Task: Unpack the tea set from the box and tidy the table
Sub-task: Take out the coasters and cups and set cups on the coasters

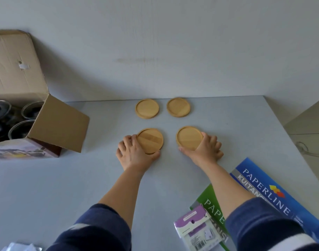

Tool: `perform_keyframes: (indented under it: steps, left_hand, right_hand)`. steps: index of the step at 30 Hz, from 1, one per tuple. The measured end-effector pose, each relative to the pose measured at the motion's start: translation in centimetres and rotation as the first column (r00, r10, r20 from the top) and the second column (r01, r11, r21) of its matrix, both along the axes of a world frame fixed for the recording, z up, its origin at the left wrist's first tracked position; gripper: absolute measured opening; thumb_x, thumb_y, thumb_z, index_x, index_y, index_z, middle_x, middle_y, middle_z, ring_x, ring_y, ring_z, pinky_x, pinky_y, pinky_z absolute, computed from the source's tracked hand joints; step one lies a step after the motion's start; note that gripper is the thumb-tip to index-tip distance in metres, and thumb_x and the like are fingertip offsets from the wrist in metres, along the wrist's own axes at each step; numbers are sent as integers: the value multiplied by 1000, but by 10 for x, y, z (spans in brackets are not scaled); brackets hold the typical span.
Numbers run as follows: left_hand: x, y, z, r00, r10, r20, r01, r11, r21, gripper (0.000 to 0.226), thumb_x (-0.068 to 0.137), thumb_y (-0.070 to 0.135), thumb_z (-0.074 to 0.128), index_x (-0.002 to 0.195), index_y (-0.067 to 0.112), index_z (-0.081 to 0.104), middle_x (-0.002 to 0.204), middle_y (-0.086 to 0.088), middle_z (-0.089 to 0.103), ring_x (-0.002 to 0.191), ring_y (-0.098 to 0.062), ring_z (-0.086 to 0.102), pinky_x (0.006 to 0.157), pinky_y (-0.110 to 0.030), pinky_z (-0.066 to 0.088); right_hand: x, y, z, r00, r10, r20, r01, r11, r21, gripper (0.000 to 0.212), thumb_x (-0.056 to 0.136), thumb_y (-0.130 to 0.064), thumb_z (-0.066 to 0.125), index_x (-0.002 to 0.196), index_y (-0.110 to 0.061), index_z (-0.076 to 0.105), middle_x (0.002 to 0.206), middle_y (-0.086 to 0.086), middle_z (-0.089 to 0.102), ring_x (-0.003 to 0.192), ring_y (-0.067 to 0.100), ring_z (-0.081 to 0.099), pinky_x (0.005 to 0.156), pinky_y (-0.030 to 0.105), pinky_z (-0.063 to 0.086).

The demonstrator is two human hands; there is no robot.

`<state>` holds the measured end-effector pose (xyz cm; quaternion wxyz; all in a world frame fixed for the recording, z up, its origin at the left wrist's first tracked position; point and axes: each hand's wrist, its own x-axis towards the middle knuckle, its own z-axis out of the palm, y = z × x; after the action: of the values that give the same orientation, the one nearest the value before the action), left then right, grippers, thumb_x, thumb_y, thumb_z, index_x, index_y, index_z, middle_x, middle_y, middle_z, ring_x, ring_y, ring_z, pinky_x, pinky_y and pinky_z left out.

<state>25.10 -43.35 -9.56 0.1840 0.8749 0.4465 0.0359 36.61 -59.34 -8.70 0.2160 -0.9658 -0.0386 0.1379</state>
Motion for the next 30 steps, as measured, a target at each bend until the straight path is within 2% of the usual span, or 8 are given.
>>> perform_keyframes:
  steps: [6, 10, 12, 15, 19, 24, 28, 30]
  left_hand:
    - [-8, 7, 10, 999, -45, -8, 45, 997, -58, 119, 63, 81, 57, 151, 15, 11, 150, -2, 22, 141, -25, 20, 116, -41, 20]
    - [-28, 43, 38, 988, -102, 112, 85, 985, 149, 80, 86, 65, 46, 147, 16, 29, 146, -4, 33, 139, -26, 25, 119, -44, 13]
    - [-44, 73, 59, 983, -92, 159, 48, 964, 261, 61, 92, 50, 47, 142, 17, 40, 142, -4, 37, 138, -27, 25, 119, -48, 8]
    - [-76, 122, 88, 972, -5, 237, -73, 945, 320, 56, 89, 37, 54, 140, 16, 42, 146, -5, 32, 141, -28, 20, 119, -50, 7]
    - [-136, 181, 105, 933, 205, 295, -292, 912, 288, 58, 90, 36, 52, 142, 15, 39, 151, -3, 23, 145, -26, 10, 120, -46, 9]
    - [-188, 233, 110, 949, 301, 95, -311, 942, 125, 68, 80, 53, 59, 139, 21, 44, 158, -1, 3, 148, -28, -12, 118, -54, -3]
    - [-180, 256, 127, 971, 206, -121, -217, 973, -84, 85, 70, 68, 62, 143, 32, 39, 161, -1, -16, 145, -32, -27, 111, -62, -14]
    - [-171, 262, 134, 962, 167, -216, -204, 965, -166, 92, 66, 72, 61, 145, 32, 36, 161, -3, -21, 144, -33, -28, 110, -63, -15]
  right_hand:
    - [3, 0, 16, 990, 35, -133, -40, 999, -34, 126, 53, -75, 71, 149, -27, 5, 141, 6, 23, 128, 29, 28, 103, 44, 28]
    - [4, 19, 38, 991, 113, -78, -120, 988, -101, 119, 65, -79, 56, 149, -31, -13, 152, 8, 7, 136, 30, 17, 107, 46, 21]
    - [-2, 44, 52, 977, 208, -43, -211, 970, -117, 107, 73, -76, 50, 151, -29, -6, 156, 8, 2, 141, 30, 9, 110, 47, 17]
    - [-20, 98, 72, 923, 382, -55, -385, 919, -83, 87, 81, -67, 49, 150, -28, 13, 158, 9, 5, 145, 31, 4, 115, 47, 15]
    - [-65, 180, 88, 818, 575, -13, -570, 813, 118, 58, 86, -52, 55, 138, -28, 43, 145, 12, 39, 139, 31, 26, 111, 40, 29]
    - [-130, 275, 107, 769, 639, -15, -589, 717, 373, 55, 86, -48, 57, 136, -26, 46, 139, 9, 46, 138, 27, 28, 110, 36, 30]
    - [-152, 347, 117, 759, 650, 32, -621, 709, 336, 65, 83, -54, 55, 139, -24, 42, 142, 7, 39, 137, 30, 25, 109, 39, 27]
    - [-153, 375, 119, 780, 625, 28, -616, 758, 214, 72, 79, -59, 54, 139, -23, 42, 144, 8, 34, 137, 31, 22, 109, 43, 26]
